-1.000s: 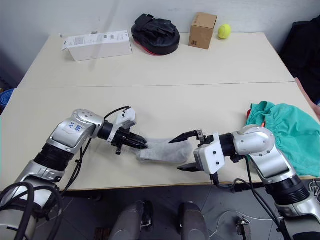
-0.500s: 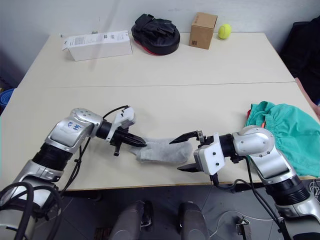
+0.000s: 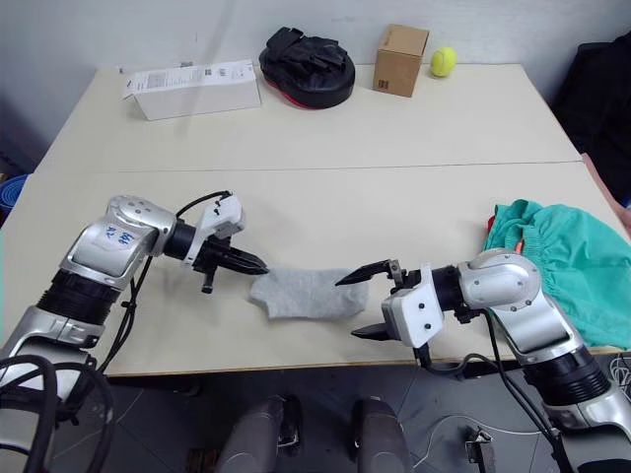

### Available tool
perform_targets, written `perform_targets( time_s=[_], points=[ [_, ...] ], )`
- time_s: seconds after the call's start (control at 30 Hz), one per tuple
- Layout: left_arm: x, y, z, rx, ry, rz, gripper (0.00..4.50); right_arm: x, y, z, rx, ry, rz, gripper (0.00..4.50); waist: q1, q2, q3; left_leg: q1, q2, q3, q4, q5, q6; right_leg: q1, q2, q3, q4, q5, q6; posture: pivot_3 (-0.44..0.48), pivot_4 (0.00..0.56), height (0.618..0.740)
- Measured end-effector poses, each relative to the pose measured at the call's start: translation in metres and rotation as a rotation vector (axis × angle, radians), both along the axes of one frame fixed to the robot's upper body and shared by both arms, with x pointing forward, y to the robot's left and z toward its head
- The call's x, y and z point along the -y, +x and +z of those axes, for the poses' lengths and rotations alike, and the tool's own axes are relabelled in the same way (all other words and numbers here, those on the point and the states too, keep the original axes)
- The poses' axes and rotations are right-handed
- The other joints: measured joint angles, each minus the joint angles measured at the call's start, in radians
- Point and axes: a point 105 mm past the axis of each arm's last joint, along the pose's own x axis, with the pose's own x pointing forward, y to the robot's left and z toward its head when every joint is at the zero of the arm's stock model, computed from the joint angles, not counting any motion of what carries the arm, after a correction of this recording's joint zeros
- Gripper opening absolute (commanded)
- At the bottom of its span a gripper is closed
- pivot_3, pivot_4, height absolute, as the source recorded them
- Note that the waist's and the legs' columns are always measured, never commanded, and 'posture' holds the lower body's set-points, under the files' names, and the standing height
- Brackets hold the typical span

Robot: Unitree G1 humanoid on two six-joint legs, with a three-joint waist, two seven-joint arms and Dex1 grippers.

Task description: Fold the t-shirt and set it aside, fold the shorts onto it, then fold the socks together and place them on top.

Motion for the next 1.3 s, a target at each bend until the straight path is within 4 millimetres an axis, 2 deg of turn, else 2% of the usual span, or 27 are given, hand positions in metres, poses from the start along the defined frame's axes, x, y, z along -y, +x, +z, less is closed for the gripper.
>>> perform_targets(
  time_s=[0.07,0.27,0.47,0.57,0.6,0.63,0.73,0.83,1.0,1.03,1.17,1.3],
  points=[
    [0.002,0.000,-0.002,-0.003,-0.004,-0.002,0.65,0.000,0.000,-0.001,-0.007,0.000,-0.006,4.07,0.000,0.000,0.000,0.000,0.000,0.000,0.000,0.000,0.000,0.000,0.000,0.000,0.000,0.000,0.000,0.000,0.150,0.740],
    [-0.001,-0.001,0.005,0.001,-0.025,-0.006,2.54,0.003,0.001,-0.008,-0.059,0.011,-0.044,4.07,-0.001,0.000,0.000,0.000,0.000,0.000,0.000,0.000,0.000,0.000,0.000,0.000,0.000,0.000,0.000,0.000,0.150,0.740],
    [-0.015,0.000,0.031,0.099,-0.067,0.016,4.48,0.006,0.003,-0.008,-0.088,0.035,-0.086,4.07,-0.001,0.000,0.000,0.000,0.000,0.000,0.000,0.000,0.000,0.000,0.000,0.000,0.000,0.000,0.000,0.000,0.150,0.740],
    [-0.010,-0.005,0.049,0.168,-0.122,-0.027,4.48,0.009,0.005,-0.006,-0.128,0.069,-0.131,4.07,0.001,0.000,0.000,0.000,0.000,0.000,0.000,0.000,0.000,0.000,0.000,0.000,0.000,0.000,0.000,0.000,0.150,0.740],
    [-0.007,-0.009,0.055,0.199,-0.134,-0.059,4.31,0.008,0.005,-0.006,-0.159,0.090,-0.153,4.07,0.002,0.000,0.000,0.000,0.000,0.000,0.000,0.000,0.000,0.000,-0.001,0.000,0.000,0.000,0.000,0.000,0.150,0.740],
    [-0.002,-0.014,0.057,0.224,-0.137,-0.094,4.06,0.008,0.006,-0.005,-0.192,0.113,-0.177,3.89,0.001,0.000,0.000,0.000,0.000,0.000,0.000,0.000,0.000,0.000,-0.001,0.000,0.000,0.000,0.000,0.000,0.150,0.740],
    [0.012,-0.026,0.051,0.268,-0.144,-0.164,3.17,0.002,0.010,0.003,-0.271,0.196,-0.233,3.13,0.000,0.000,0.000,0.000,0.000,-0.001,0.000,0.000,0.000,0.001,-0.001,0.000,0.000,0.000,0.000,0.000,0.150,0.740],
    [0.024,-0.031,0.024,0.275,-0.108,-0.188,2.16,-0.005,0.016,0.003,-0.329,0.232,-0.276,2.06,-0.001,0.000,0.000,0.000,0.000,-0.001,0.000,0.000,0.000,0.000,0.000,0.000,0.000,0.000,0.000,0.000,0.150,0.740],
    [0.037,-0.029,-0.013,0.302,-0.019,-0.182,0.51,-0.028,0.026,-0.006,-0.351,0.224,-0.275,0.19,-0.001,0.000,0.000,0.000,0.000,0.000,-0.001,0.000,0.000,0.000,0.000,0.000,0.000,0.000,0.000,0.000,0.150,0.740],
    [0.038,-0.026,-0.019,0.303,-0.005,-0.169,0.14,-0.034,0.029,-0.009,-0.354,0.220,-0.277,0.00,-0.001,0.000,0.000,0.000,0.000,0.000,-0.001,0.000,0.000,0.000,0.000,0.000,0.000,0.000,0.000,0.000,0.150,0.740],
    [0.038,-0.023,-0.030,0.307,0.012,-0.144,0.06,-0.051,0.037,-0.017,-0.359,0.204,-0.274,0.00,-0.001,0.000,0.000,-0.001,0.000,0.000,-0.001,0.000,0.000,-0.001,0.000,0.000,0.000,0.000,0.000,0.000,0.150,0.740],
    [0.038,-0.023,-0.032,0.315,0.023,-0.143,0.06,-0.055,0.041,-0.037,-0.364,0.127,-0.286,0.00,-0.001,0.000,-0.001,-0.001,0.000,0.000,-0.001,0.000,0.000,0.000,-0.001,0.000,0.000,0.000,0.000,0.000,0.150,0.740]
  ],
)
